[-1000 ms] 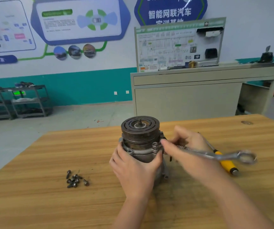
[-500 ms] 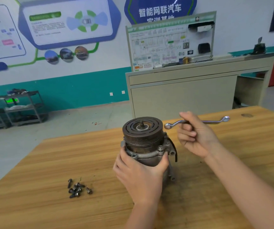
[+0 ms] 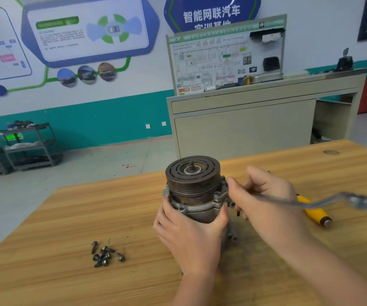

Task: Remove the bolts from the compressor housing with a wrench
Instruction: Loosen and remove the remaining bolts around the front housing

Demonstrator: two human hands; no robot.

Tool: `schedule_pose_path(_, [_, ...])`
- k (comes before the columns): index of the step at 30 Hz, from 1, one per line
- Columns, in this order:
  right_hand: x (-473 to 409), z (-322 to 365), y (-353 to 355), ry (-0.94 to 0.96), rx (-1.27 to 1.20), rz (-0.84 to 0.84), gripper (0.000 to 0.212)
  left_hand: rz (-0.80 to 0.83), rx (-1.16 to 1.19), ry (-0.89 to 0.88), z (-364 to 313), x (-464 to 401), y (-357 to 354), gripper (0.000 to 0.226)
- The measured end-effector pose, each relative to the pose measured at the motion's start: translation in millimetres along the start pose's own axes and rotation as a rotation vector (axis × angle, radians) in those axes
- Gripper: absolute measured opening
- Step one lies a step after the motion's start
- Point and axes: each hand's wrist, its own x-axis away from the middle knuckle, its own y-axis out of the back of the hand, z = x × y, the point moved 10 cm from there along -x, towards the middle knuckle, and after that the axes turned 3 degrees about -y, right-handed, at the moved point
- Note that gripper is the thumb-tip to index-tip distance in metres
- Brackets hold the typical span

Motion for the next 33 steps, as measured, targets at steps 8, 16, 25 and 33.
schedule_pose_path(8, [12.1, 21.9, -14.9, 0.115, 0.193, 0.097, 0.034, 0.003, 0.059, 0.030, -1.3, 1.1, 2.1, 0.114])
schedule_pose_path(16, [-38.1, -74.7, -56.1, -0.720, -0.762, 0.640, 0.029, -0.005, -0.021, -0.009, -3.8, -1.1, 1.0, 0.114])
schedule_pose_path(25, [-41.2, -83.5, -8.9, -0.575, -0.847, 0.070, 0.046, -0.019, 0.003, -0.005, 0.1, 0.7, -0.8, 0.117])
schedule_pose_path(33, [-9.3, -20.9, 5.1, -0.096, -0.217, -0.074, 0.040, 0.011, 0.014, 0.024, 0.3, -0.3, 0.3, 0.117])
